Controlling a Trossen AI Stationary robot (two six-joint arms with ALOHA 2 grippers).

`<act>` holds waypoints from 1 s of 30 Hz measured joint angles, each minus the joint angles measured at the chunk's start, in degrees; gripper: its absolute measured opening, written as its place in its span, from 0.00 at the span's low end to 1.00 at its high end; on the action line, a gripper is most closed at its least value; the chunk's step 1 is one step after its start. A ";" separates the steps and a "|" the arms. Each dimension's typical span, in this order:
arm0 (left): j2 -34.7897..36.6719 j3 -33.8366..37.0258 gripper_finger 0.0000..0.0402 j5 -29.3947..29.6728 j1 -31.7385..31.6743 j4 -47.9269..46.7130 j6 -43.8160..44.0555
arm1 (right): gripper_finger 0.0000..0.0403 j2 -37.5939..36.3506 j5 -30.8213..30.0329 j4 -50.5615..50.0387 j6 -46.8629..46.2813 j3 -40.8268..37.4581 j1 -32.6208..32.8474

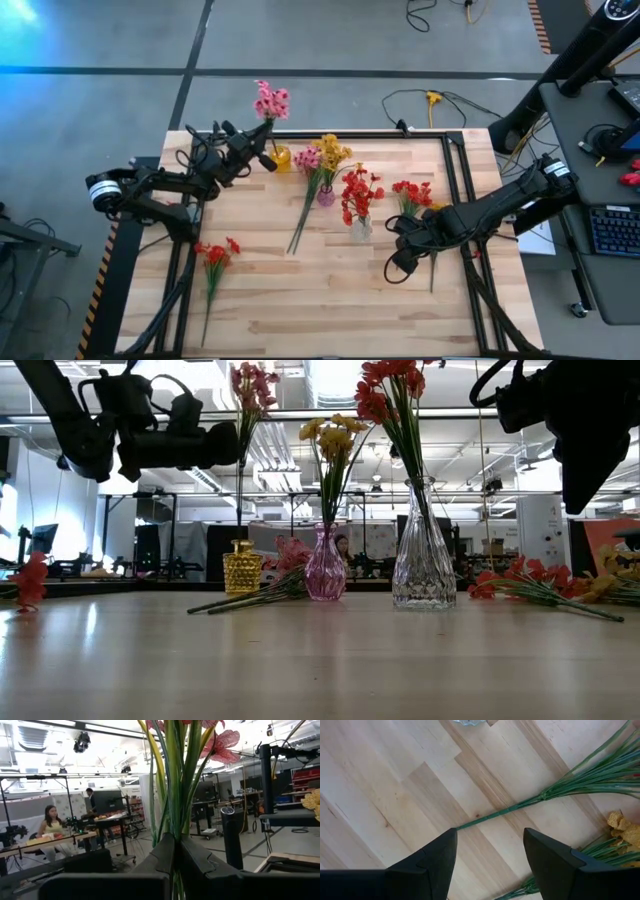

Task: Sort flowers into vase by color
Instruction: Put the left pink flowers into the yellow vase

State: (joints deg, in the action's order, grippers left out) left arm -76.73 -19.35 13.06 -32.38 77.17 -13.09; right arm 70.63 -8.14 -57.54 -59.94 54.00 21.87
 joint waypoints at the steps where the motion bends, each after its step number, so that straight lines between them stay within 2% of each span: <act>1: 0.00 0.00 0.01 0.18 0.00 -0.07 0.06 | 0.55 0.00 0.00 0.00 0.00 0.00 0.00; 7: -0.02 0.00 0.07 5.44 0.00 -1.08 1.45 | 0.55 0.00 0.00 -0.01 0.02 0.00 0.00; 17: -0.02 0.00 0.23 5.44 0.04 -1.58 1.88 | 0.55 0.00 0.00 0.00 0.04 0.00 -0.01; 30: -0.02 0.00 0.53 5.44 0.61 -3.03 3.36 | 0.55 0.00 0.00 -0.01 0.15 0.00 0.00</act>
State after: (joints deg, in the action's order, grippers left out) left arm -76.75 -19.35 18.50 -31.77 74.14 -9.74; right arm 70.63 -8.14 -57.55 -59.79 54.00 21.87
